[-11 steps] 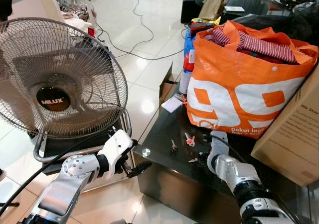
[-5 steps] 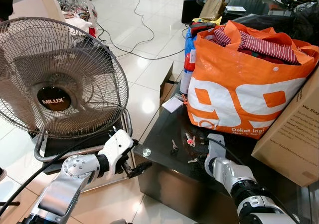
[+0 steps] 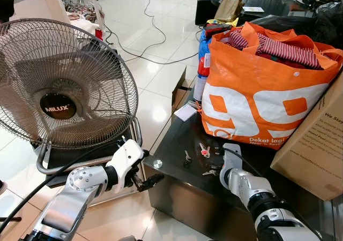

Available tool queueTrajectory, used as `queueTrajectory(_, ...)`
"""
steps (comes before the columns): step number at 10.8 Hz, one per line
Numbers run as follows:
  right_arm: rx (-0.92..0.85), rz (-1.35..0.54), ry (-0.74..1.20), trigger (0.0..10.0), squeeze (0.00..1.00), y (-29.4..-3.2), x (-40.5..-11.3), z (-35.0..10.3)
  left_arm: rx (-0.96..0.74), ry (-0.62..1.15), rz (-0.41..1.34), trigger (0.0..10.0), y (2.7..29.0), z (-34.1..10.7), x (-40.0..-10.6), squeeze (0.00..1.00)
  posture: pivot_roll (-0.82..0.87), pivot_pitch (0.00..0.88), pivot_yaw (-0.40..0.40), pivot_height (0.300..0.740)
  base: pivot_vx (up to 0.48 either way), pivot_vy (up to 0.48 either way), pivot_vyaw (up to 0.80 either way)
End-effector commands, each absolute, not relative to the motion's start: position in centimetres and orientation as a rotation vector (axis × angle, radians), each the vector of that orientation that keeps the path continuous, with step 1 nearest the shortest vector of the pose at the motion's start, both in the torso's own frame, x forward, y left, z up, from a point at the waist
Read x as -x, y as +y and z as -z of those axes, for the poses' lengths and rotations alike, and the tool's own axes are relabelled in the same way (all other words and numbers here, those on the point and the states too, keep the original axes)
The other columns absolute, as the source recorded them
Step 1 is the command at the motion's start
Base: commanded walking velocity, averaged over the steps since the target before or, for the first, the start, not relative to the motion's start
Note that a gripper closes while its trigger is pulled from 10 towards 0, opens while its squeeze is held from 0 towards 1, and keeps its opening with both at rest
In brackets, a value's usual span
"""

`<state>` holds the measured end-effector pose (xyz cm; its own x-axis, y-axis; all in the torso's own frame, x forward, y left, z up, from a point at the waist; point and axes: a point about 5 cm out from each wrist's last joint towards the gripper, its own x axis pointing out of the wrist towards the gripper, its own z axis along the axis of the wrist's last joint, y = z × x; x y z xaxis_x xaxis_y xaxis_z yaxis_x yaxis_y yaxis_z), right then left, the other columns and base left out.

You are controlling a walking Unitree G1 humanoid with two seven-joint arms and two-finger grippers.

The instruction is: Hang keys on a hook

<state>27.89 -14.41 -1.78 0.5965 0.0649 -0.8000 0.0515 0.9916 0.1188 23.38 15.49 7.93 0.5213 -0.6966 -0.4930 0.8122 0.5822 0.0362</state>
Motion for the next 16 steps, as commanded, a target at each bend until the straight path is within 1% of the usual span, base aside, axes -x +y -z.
queueTrajectory(1,-0.124,-0.003,0.919,0.0,0.0,-14.6,-28.3,1.5,-0.278,0.451,0.935,10.0,15.1,-8.1,-23.4,0.0,-0.16,0.0,0.015,0.74,0.0,0.0,0.0)
queueTrajectory(5,-0.127,-0.018,0.877,0.0,0.0,-15.0,-28.8,0.9,-0.281,0.422,0.911,10.0,15.1,-8.2,-24.0,0.0,-0.15,0.0,0.025,0.74,0.0,0.0,0.0)
queueTrajectory(7,-0.157,-0.027,0.77,0.0,0.0,-15.9,-29.6,-0.9,-0.233,0.369,0.797,10.0,15.1,-9.0,-25.1,0.0,-0.14,0.0,0.032,0.74,0.0,0.0,0.0)
queueTrajectory(8,-0.145,-0.07,0.646,0.0,0.0,-16.5,-29.8,-3.1,-0.221,0.3,0.713,10.0,15.2,-10.1,-26.0,0.0,-0.12,0.0,0.03,0.74,0.0,0.0,0.0)
queueTrajectory(10,-0.088,-0.111,0.448,0.0,0.0,-16.8,-29.1,-6.5,-0.279,0.161,0.567,10.0,15.4,-11.8,-27.2,0.0,-0.1,0.0,0.031,0.74,0.0,0.0,0.0)
queueTrajectory(11,-0.056,-0.095,0.329,0.0,0.0,-16.7,-27.8,-8.8,-0.257,0.088,0.465,10.0,15.5,-13.3,-28.2,0.0,-0.09,0.0,0.03,0.74,0.0,0.0,0.0)
queueTrajectory(12,-0.071,-0.04,0.264,0.0,0.0,-16.7,-26.7,-10.0,-0.246,0.058,0.417,10.0,15.4,-14.1,-28.7,0.0,-0.08,0.0,0.028,0.74,0.0,0.0,0.0)
queueTrajectory(14,-0.109,0.068,0.177,0.0,0.0,-17.1,-25.3,-11.7,-0.25,0.038,0.359,10.0,15.5,-14.4,-29.2,0.0,-0.09,0.0,0.034,0.74,0.0,0.0,0.0)
queueTrajectory(15,-0.107,0.11,0.157,7.1,0.0,-17.3,-24.8,-12.1,-0.245,0.042,0.352,10.0,15.5,-14.2,-29.4,0.0,-0.09,0.0,0.034,0.74,0.0,0.0,0.0)
queueTrajectory(16,-0.091,0.13,0.154,10.0,0.0,-17.6,-25.0,-12.2,-0.248,0.046,0.348,10.0,15.5,-14.0,-29.7,0.0,-0.1,0.0,0.056,0.74,0.0,0.0,0.0)
